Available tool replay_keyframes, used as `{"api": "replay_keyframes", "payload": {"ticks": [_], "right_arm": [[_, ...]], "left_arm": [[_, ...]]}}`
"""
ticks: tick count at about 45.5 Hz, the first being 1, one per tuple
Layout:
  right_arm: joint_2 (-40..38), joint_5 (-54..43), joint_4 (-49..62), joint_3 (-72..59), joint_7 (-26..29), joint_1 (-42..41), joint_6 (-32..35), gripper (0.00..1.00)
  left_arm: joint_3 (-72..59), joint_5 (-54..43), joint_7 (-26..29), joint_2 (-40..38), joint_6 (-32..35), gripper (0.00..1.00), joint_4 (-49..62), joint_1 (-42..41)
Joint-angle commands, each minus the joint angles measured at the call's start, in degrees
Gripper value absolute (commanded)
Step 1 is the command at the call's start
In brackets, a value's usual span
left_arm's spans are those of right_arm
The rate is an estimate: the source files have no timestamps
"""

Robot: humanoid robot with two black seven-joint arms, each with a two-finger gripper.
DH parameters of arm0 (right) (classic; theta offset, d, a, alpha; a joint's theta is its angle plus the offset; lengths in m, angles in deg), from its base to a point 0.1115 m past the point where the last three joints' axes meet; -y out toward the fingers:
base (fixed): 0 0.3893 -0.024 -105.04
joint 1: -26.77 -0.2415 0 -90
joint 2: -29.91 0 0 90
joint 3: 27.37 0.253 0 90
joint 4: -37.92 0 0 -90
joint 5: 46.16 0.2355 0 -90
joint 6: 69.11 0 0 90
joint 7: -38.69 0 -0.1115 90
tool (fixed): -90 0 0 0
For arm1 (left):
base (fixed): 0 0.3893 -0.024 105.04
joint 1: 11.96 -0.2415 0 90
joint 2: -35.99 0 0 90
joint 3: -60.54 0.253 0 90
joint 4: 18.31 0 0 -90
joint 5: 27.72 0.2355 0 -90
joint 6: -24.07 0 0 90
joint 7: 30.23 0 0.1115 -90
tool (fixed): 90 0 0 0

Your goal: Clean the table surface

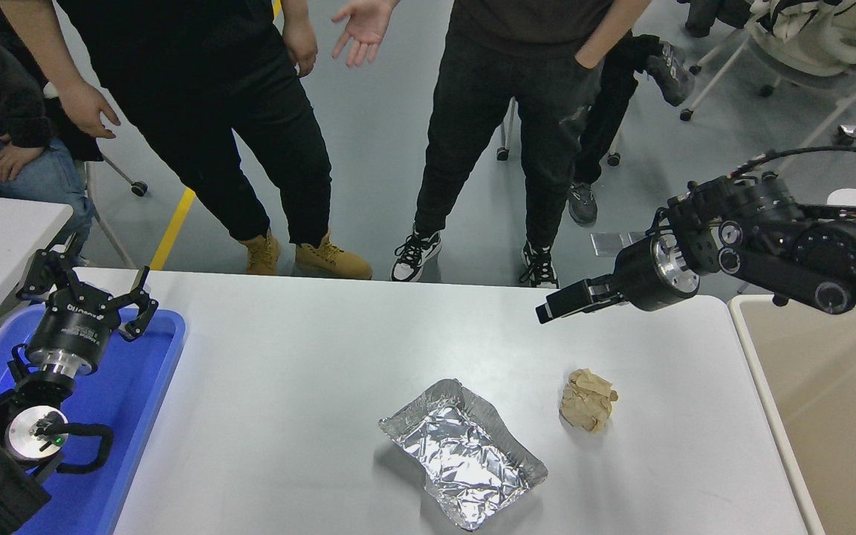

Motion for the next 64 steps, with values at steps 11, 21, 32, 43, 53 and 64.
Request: {"api": "replay_keyframes", "payload": {"ticks": [11,21,32,43,53,64], "right_arm": [[12.2,-1.4,-0.8,-4.3,0.6,-0.2,-1.5,0.98],[16.8,-1.5,3.3,-7.9,0.6,0.3,-1.8,0.98],[20.8,-2.6,7.9,-9.8,0.8,3.0,-3.8,0.98],[22.9,-2.6,11.4,-14.9,0.8,5.3,-8.6,0.98],[24.3,-2.6,14.3,-17.0,0.8,7.7,-10.9,0.97],[24.6,-2.6,14.7,-18.9,0.8,9.3,-13.3,0.91]], "left_arm": [[0.0,0.0,0.0,-0.1,0.0,1.0,0.0,0.0],[0.0,0.0,0.0,0.0,0.0,1.0,0.0,0.0],[0.0,0.0,0.0,0.0,0.0,1.0,0.0,0.0],[0.0,0.0,0.0,0.0,0.0,1.0,0.0,0.0],[0.0,0.0,0.0,0.0,0.0,1.0,0.0,0.0],[0.0,0.0,0.0,0.0,0.0,1.0,0.0,0.0]]}}
